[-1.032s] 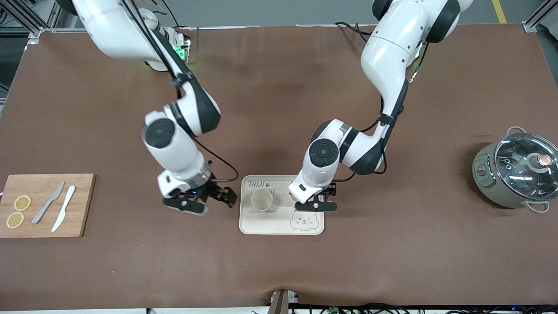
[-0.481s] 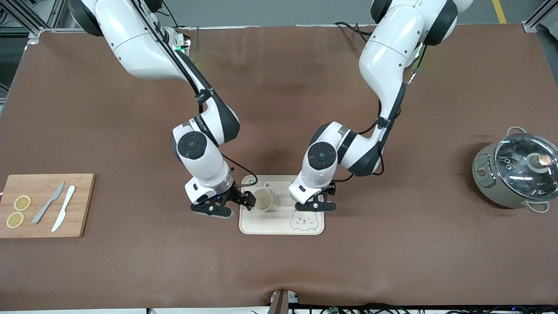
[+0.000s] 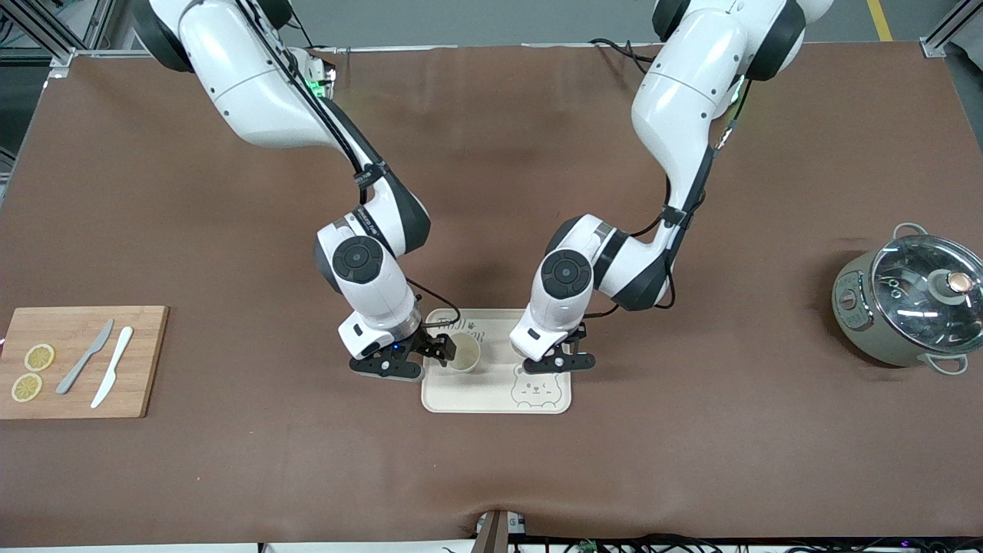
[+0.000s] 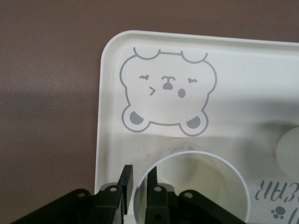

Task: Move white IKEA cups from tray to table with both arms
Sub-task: 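Grasp the cups with both grippers and lift them off the tray, then carry the cup with the left gripper toward the steel pot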

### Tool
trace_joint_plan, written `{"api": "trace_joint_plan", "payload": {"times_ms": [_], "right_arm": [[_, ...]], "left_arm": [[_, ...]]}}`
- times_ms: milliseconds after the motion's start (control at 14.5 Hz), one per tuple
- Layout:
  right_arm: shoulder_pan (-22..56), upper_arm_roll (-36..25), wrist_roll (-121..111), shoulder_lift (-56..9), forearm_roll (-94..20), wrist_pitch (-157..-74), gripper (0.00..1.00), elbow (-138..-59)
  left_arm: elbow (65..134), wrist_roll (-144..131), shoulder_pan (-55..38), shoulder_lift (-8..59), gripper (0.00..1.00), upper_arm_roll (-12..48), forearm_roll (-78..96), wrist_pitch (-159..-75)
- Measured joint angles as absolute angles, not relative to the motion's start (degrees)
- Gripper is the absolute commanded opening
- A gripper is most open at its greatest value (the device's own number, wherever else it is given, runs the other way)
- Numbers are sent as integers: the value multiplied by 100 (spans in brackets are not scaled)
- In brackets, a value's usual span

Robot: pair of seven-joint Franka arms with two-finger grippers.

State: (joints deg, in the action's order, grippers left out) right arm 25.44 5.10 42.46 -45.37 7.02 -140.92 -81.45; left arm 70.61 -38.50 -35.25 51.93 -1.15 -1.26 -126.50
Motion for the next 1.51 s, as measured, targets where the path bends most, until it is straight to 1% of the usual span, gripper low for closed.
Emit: {"api": "trace_joint_plan", "payload": {"times_ms": [138,413,481,688,894,1101,1169,1376,1513], "right_arm": [[2576,510,4246,-4643,705,-14231,100,-8143],[2626,510,4246,-4702,708,-14331,100,-8141],[2645,510,4246,-4716,708,-14331,100,-8141],[2710,510,4246,-4727,708,-14331,100,-8137],[2718,505,4246,-4727,708,-14332,100,-8135],[2719,503,4247,-4727,708,-14331,100,-8135],[2720,503,4247,-4727,708,-14331,100,-8135],[2724,503,4247,-4728,708,-14331,100,-8137],[2750,504,4247,-4729,708,-14330,100,-8139]], "left_arm": [[7023,-3860,-3519,5114,0,-116,-126,-12478],[6971,-3807,-3509,4612,0,-121,-228,-11179],[6971,-3802,-3501,4470,0,-123,-269,-10972],[7000,-3759,-3444,4164,0,-128,-296,-10672],[7361,-3549,-3332,3845,0,-136,-297,-10605],[8112,-3283,-3188,3265,0,-138,-298,-10815],[8531,-3192,-3124,2964,0,-138,-298,-11105],[10179,-2764,-2840,1828,0,-138,-299,-12161],[11050,-2426,-2664,1160,0,-139,-299,-12393]]}}
